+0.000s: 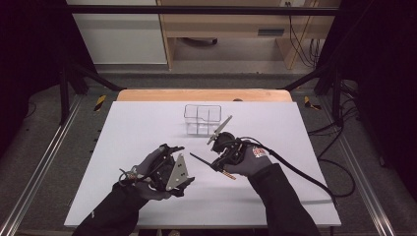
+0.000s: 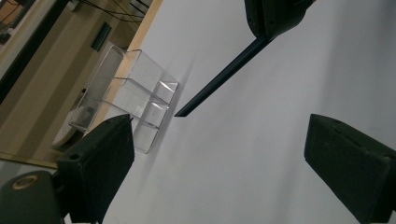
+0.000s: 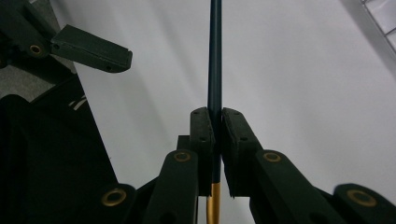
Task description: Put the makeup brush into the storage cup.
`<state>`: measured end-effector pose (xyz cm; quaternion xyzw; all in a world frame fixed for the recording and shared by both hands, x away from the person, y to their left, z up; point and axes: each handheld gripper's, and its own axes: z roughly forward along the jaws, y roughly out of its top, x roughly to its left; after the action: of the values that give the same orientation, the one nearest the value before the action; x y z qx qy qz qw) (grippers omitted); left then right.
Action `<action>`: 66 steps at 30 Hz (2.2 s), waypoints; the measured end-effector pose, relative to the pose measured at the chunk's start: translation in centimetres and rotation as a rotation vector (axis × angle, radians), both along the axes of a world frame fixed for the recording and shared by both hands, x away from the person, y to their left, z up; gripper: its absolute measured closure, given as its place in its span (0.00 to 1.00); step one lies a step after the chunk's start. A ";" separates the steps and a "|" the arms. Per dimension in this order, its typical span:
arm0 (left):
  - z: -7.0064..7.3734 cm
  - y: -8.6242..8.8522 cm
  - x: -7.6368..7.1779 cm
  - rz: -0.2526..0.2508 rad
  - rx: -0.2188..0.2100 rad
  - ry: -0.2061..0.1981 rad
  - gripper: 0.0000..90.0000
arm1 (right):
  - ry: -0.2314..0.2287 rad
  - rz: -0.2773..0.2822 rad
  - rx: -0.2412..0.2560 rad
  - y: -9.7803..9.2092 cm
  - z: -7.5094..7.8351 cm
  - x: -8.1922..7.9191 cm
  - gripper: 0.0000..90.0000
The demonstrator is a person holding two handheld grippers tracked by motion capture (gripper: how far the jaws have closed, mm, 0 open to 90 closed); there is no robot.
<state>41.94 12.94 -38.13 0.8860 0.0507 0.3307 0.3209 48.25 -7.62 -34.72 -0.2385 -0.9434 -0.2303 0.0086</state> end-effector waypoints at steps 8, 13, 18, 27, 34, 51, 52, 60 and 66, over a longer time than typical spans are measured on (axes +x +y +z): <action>-0.5 -0.6 -0.2 -0.020 0.054 -0.035 0.12 | 0.036 0.021 -0.032 0.5 -0.6 0.2 0.93; -0.7 -1.0 -0.3 -0.032 0.087 -0.057 0.15 | 0.044 0.026 -0.040 0.5 -0.5 0.2 0.93; -1.0 -1.4 -0.5 -0.041 0.119 -0.087 0.18 | 0.044 0.036 -0.037 0.8 -0.2 0.2 0.93; -1.2 -1.9 -0.8 -0.071 0.149 -0.121 0.28 | 0.059 0.056 -0.046 1.5 -0.3 0.0 0.93; -1.7 -2.4 -0.9 -0.095 0.186 -0.151 0.38 | 0.066 0.061 -0.048 1.6 -0.3 -0.2 0.93; -2.4 -3.1 -1.2 -0.138 0.236 -0.202 0.67 | 0.090 0.067 -0.070 2.0 -0.7 -0.2 0.93; -2.4 -3.2 -1.2 -0.140 0.240 -0.199 0.69 | 0.094 0.065 -0.071 2.0 -0.7 -0.3 0.93; -2.4 -3.5 -1.4 -0.159 0.262 -0.215 0.80 | 0.093 0.076 -0.072 2.0 -0.7 -0.3 0.93; -2.4 -3.5 -1.4 -0.167 0.270 -0.215 0.84 | 0.094 0.072 -0.064 2.0 -0.6 -0.4 0.93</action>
<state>40.53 9.49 -40.52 0.8818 -0.1025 0.3994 0.2289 47.87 -5.58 -35.32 -0.2150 -0.9569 -0.1880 0.0536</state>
